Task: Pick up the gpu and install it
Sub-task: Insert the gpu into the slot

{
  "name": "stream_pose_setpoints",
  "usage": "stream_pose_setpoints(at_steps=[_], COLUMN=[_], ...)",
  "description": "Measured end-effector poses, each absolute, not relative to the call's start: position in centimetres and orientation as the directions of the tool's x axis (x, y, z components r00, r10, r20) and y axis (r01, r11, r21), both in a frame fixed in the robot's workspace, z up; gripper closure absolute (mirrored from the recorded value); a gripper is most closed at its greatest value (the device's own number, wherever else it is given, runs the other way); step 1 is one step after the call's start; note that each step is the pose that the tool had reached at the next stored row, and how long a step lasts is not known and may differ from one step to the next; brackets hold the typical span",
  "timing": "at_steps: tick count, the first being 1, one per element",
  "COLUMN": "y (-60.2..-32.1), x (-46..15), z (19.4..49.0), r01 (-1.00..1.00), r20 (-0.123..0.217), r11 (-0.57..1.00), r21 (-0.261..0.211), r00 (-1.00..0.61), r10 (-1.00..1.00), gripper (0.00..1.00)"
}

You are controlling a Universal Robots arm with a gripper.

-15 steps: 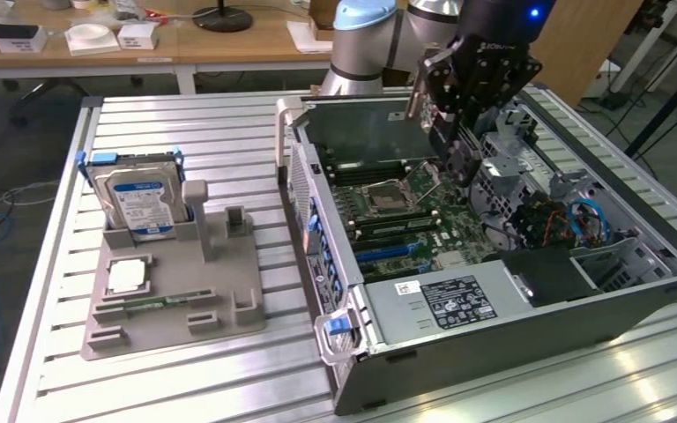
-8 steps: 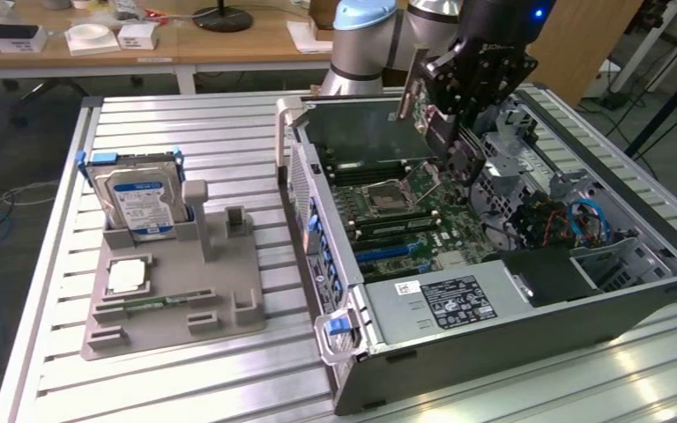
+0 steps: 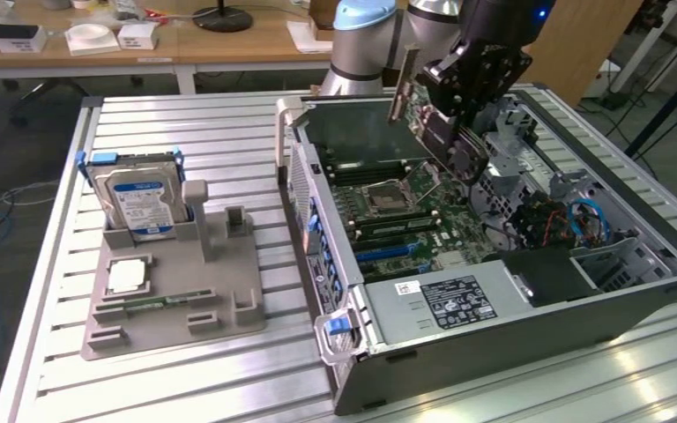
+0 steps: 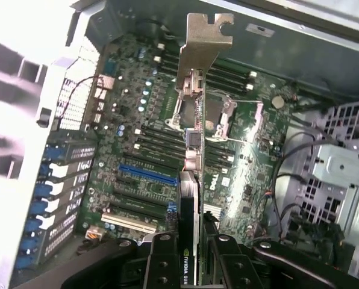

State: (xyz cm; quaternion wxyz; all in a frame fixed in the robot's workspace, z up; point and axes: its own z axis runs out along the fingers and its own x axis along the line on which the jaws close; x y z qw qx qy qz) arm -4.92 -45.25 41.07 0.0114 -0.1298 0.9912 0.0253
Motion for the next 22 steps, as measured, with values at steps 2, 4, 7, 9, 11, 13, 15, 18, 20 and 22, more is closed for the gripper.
stream_pose_setpoints(at_steps=[2, 4, 7, 9, 11, 13, 15, 18, 20, 22], y=[-45.25, -45.25, -45.25, -45.25, -45.25, -45.25, -45.25, -45.25, -45.25, -45.25], x=[-4.92, -4.92, -4.92, -4.93, -4.92, -4.92, -4.92, -4.93, -4.92, -4.92], z=[41.06, 41.05, 41.04, 41.03, 41.02, 41.01, 41.0, 40.99, 40.98, 40.97], r01=[-0.288, -0.319, -0.36, -0.388, -0.415, -0.44, -0.468, -0.504, -0.53, -0.553], r20=[-0.029, -0.029, -0.029, -0.029, -0.029, -0.029, -0.029, -0.029, -0.029, -0.029], r11=[0.957, 0.947, 0.932, 0.921, 0.909, 0.897, 0.882, 0.862, 0.847, 0.832], r21=[0.047, 0.047, 0.047, 0.047, 0.047, 0.047, 0.047, 0.047, 0.047, 0.047], r00=[-0.958, -0.948, -0.933, -0.922, -0.91, -0.898, -0.884, -0.863, -0.848, -0.833], r10=[-0.287, -0.318, -0.359, -0.387, -0.414, -0.44, -0.467, -0.504, -0.529, -0.552], gripper=[0.74, 0.74, 0.74, 0.74, 0.74, 0.74, 0.74, 0.74, 0.74, 0.74])
